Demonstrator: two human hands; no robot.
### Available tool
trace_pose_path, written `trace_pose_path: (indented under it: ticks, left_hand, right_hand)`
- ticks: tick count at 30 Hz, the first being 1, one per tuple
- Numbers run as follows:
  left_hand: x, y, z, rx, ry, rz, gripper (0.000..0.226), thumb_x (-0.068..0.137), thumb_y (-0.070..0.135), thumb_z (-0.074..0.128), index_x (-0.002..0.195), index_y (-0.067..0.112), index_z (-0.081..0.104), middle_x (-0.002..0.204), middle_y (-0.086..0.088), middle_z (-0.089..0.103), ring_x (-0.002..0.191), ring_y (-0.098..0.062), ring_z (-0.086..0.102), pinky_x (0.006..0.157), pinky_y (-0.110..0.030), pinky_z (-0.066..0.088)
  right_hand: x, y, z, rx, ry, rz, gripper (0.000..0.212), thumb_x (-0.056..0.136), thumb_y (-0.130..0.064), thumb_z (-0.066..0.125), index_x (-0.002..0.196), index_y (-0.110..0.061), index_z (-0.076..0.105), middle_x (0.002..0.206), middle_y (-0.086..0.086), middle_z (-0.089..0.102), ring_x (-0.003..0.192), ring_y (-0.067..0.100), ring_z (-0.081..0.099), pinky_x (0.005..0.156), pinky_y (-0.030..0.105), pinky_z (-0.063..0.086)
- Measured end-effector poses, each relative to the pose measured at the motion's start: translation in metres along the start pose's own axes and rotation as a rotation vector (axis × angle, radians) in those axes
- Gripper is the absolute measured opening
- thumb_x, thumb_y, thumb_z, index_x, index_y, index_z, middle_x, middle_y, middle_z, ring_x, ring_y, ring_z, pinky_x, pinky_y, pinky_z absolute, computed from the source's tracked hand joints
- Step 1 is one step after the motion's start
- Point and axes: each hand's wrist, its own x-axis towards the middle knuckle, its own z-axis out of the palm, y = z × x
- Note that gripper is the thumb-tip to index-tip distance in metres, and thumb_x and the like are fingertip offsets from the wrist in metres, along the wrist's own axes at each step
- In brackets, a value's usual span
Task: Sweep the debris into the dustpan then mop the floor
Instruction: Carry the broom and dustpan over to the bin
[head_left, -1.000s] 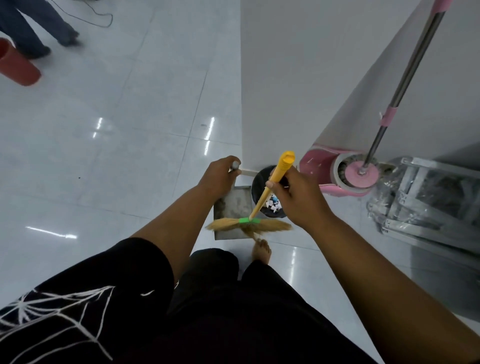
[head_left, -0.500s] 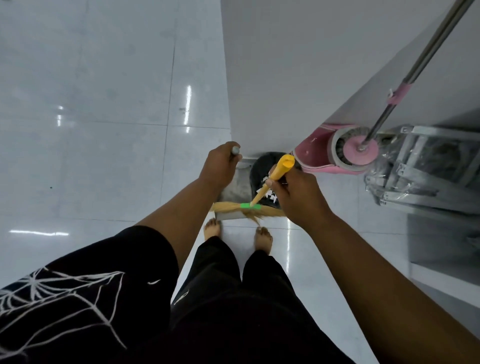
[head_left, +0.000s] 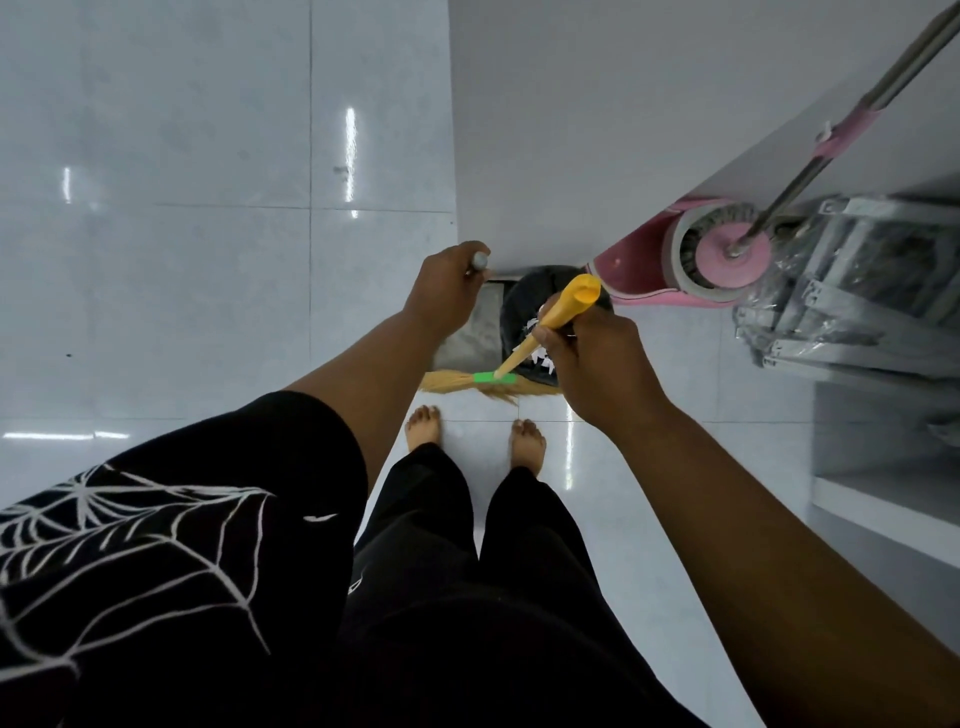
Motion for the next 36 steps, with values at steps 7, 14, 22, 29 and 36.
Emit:
trace_pose_path:
  ticks: [7,14,22,29,36]
  left_hand:
    - [0.006,-0.012,0.01,-0.039,-0.01,-0.035,0.029,0.09,0.006,0.057,0.119,0.007,0.064,0.11,-0.012,0.07,0.106,-0.028,0.064,0.097,-0.037,0.049]
    - [0.019,-0.016,0.008,0.033,-0.037,0.004,0.029,0.093,0.016,0.06,0.121,0.01,0.065,0.116,-0.009,0.069,0.108,-0.023,0.063,0.096,-0.028,0.047]
    - [0.022,-0.013,0.003,0.152,-0.101,-0.021,0.036,0.091,0.018,0.064,0.125,0.007,0.062,0.119,-0.014,0.067,0.112,-0.03,0.061,0.098,-0.035,0.046]
    - [0.014,-0.01,0.004,0.134,-0.1,-0.029,0.014,0.092,0.017,0.06,0.105,0.013,0.061,0.1,-0.011,0.066,0.086,-0.022,0.056,0.079,-0.027,0.041]
    - [0.003,-0.007,-0.003,0.15,-0.115,-0.043,0.009,0.094,0.021,0.055,0.096,0.013,0.056,0.1,-0.007,0.067,0.089,-0.024,0.06,0.079,-0.029,0.044]
  right_hand:
    - [0.026,0.0,0.012,-0.004,-0.008,-0.051,0.021,0.098,-0.024,0.055,0.104,-0.005,0.063,0.087,0.009,0.068,0.079,0.021,0.064,0.076,0.038,0.053]
    - [0.077,0.006,0.026,0.004,0.031,-0.025,0.02,0.098,-0.025,0.055,0.106,-0.007,0.06,0.082,0.005,0.065,0.071,0.016,0.058,0.061,0.02,0.041]
    - [0.14,0.001,0.04,0.011,-0.03,0.116,0.021,0.1,-0.03,0.051,0.112,-0.013,0.057,0.095,-0.002,0.059,0.081,0.012,0.053,0.056,0.012,0.032]
    - [0.159,0.0,0.041,-0.048,-0.085,0.214,0.034,0.103,-0.032,0.044,0.128,-0.012,0.055,0.124,0.006,0.06,0.102,0.016,0.055,0.076,0.024,0.036]
    - [0.138,-0.003,0.044,-0.022,-0.052,0.243,0.043,0.101,-0.035,0.049,0.138,-0.012,0.051,0.134,0.007,0.057,0.118,0.022,0.057,0.078,0.02,0.035]
